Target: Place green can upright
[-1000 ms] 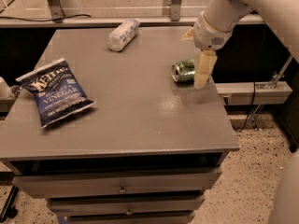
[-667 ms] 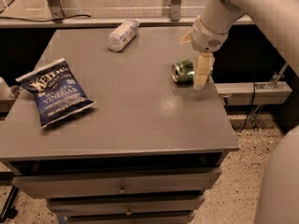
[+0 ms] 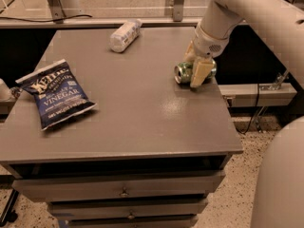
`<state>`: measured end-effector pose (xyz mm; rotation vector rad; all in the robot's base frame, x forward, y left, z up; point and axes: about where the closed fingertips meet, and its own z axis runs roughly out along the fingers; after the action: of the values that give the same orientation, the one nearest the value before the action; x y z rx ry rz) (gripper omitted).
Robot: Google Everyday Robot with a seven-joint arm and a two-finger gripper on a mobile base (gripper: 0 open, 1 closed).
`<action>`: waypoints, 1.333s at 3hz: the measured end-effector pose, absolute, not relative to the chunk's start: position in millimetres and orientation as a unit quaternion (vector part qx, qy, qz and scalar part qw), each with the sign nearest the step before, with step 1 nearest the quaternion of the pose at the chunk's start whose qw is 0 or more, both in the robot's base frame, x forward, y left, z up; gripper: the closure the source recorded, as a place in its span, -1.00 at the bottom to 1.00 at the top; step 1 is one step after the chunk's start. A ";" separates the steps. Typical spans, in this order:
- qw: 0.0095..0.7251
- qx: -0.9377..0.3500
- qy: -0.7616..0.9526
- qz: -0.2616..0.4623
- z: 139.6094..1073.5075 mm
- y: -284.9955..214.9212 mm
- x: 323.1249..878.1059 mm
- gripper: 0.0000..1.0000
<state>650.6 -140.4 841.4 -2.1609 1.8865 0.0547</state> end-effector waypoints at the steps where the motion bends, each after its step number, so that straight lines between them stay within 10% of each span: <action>1: 0.110 -0.737 0.667 0.019 834.6 -144.2 650.2 0.22; 3: 0.141 -0.710 0.686 0.069 863.6 -125.4 639.9 1.00; 4: 0.218 -0.691 0.673 0.148 886.9 -101.6 625.3 1.00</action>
Offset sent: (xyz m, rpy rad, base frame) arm -0.0159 0.0070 0.0191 -0.0276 0.1124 -0.1105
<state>625.3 -101.6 886.9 -1.9138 1.8631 0.4090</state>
